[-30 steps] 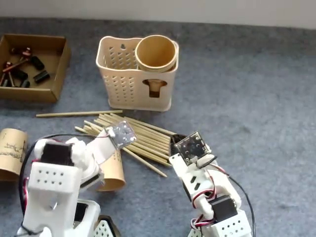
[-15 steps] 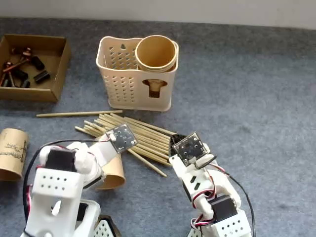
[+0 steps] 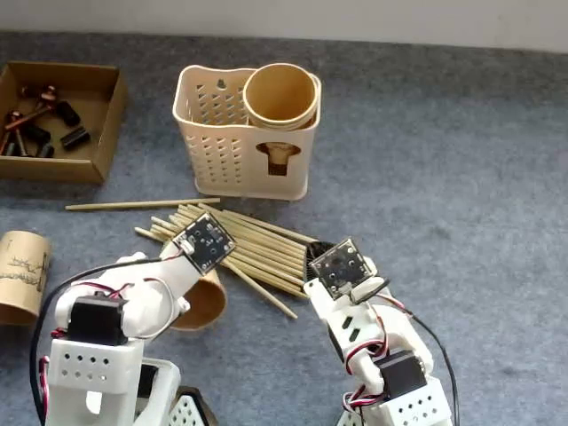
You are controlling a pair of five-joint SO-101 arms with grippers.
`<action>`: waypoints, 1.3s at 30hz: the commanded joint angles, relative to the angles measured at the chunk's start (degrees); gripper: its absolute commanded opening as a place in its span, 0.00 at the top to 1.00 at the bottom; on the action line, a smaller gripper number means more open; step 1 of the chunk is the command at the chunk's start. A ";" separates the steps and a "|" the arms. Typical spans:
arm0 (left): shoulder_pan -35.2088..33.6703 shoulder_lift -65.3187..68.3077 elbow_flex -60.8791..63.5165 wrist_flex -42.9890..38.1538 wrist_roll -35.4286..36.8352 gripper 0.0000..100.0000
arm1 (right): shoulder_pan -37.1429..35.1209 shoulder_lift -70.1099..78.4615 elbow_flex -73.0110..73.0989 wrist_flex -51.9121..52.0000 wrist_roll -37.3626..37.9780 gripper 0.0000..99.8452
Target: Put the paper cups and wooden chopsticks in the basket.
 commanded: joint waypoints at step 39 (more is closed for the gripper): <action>-3.82 -0.04 -28.53 2.02 12.22 0.99 | 3.91 -0.40 5.76 -2.68 0.26 0.99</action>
